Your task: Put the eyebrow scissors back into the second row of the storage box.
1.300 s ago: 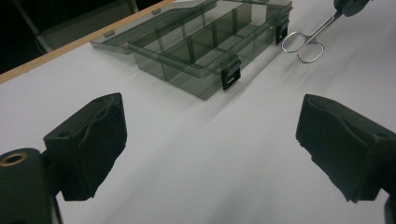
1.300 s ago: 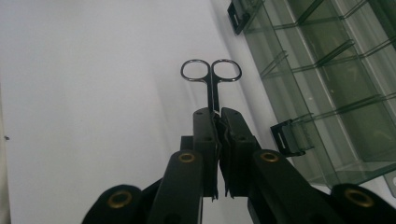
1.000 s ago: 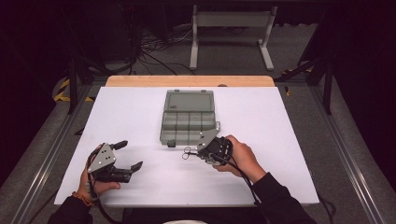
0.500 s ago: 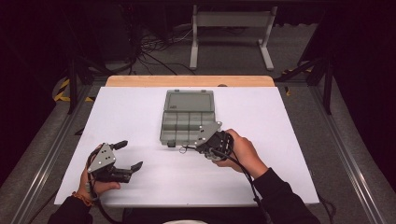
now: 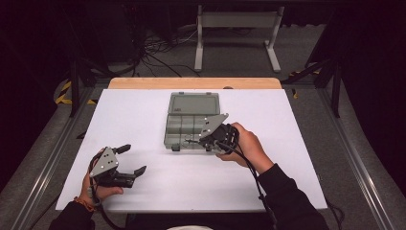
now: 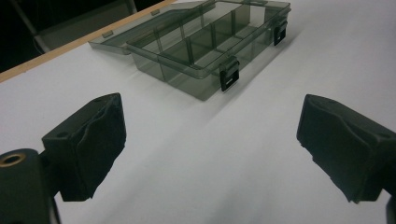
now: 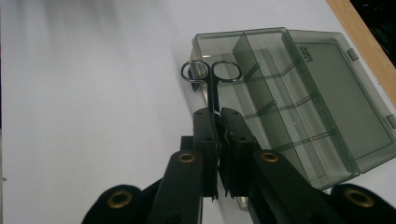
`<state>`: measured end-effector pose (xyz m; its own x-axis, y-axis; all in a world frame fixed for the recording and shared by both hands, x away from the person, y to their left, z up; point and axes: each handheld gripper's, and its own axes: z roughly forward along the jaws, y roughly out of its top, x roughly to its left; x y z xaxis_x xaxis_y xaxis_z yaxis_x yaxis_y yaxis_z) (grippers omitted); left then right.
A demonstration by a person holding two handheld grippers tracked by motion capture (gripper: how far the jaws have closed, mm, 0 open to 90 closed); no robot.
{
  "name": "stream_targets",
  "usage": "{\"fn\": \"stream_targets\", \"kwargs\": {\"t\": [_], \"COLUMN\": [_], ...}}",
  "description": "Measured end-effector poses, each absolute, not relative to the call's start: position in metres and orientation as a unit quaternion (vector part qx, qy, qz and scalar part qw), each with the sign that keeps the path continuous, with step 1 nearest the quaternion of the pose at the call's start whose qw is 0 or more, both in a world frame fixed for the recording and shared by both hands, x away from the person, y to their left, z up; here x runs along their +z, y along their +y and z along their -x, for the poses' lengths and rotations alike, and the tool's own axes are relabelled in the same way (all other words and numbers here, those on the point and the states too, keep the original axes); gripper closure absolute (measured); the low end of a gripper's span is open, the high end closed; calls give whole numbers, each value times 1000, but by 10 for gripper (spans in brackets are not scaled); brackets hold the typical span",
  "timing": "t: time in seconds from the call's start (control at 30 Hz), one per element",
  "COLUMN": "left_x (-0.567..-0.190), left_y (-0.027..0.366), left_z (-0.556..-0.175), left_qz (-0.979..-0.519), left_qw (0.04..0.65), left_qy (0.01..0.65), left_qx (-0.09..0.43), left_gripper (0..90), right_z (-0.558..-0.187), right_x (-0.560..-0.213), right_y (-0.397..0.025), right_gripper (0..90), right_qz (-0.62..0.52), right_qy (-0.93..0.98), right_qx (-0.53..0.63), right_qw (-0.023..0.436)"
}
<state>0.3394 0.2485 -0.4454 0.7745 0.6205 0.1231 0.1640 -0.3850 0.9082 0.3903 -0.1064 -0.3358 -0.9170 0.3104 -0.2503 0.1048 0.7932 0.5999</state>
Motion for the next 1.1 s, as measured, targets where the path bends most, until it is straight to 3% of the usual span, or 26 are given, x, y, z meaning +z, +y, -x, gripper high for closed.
{"fn": "stream_targets", "kwargs": {"t": [1.1], "left_x": [-446], "left_y": [250], "left_z": [-341], "left_qz": [-800], "left_qw": [495], "left_qy": [249], "left_qx": [229], "left_gripper": [82], "right_z": [-434], "right_x": [-351], "right_y": [-91], "right_gripper": [859], "right_qz": [-114], "right_qy": [937], "right_qx": [304], "right_qw": [130]}}
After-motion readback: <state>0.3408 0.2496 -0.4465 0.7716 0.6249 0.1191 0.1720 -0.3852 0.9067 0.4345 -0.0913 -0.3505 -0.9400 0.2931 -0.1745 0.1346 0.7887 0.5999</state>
